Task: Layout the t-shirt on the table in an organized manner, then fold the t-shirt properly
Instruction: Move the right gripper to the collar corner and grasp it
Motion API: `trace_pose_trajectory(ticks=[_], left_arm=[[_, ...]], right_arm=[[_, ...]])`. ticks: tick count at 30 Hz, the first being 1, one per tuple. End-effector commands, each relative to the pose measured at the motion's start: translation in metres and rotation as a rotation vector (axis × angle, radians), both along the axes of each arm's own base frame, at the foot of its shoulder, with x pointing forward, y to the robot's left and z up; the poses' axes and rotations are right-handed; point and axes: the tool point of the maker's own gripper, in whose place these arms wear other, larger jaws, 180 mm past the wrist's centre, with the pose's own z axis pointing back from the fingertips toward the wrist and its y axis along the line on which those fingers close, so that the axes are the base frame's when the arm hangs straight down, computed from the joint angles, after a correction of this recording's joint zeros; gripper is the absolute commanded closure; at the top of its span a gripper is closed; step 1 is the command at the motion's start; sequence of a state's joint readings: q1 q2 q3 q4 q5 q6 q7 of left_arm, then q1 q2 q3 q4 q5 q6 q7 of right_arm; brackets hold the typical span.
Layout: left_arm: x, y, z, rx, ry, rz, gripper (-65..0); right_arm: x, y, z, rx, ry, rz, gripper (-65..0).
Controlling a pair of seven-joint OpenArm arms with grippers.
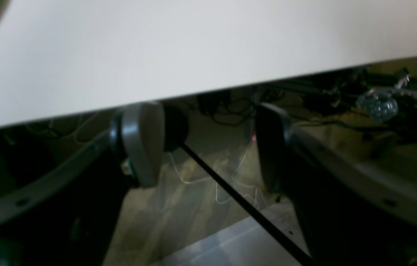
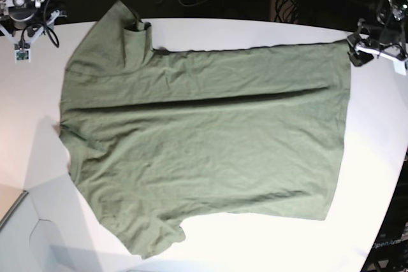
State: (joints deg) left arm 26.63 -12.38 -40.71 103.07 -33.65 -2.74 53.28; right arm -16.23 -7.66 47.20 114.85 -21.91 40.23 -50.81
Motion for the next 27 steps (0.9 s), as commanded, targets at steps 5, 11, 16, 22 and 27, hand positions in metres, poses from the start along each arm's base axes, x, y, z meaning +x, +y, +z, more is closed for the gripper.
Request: trace_pose_trajectory(ticks=[5, 11, 16, 22, 27], left_arm=[[0.009, 0.004, -0.010, 0.076, 0.044, -0.033, -41.6], [0.025, -0.014, -0.015, 0.105, 0.055, -0.108, -41.6], [0.020, -0.020, -0.022, 0.094, 0.078, -0.126, -41.6], [0.006, -0.017, -0.044, 0.062, 0.140, -0.101, -41.6], [0.004, -0.016, -0.046, 0.058, 0.150, -0.098, -41.2]], right_arm=[[0.005, 0.000, 0.006, -0.010, -0.030, 0.005, -39.2], [0.005, 0.001, 0.006, -0.010, -0.030, 0.005, -39.2], [-0.002, 0.001, 0.004, -0.011, -0.013, 0.003, -39.1], [-0.003, 0.001, 0.004, -0.011, -0.010, 0.003, -39.1], [-0.002, 0.001, 0.004, -0.011, -0.010, 0.007, -39.1]])
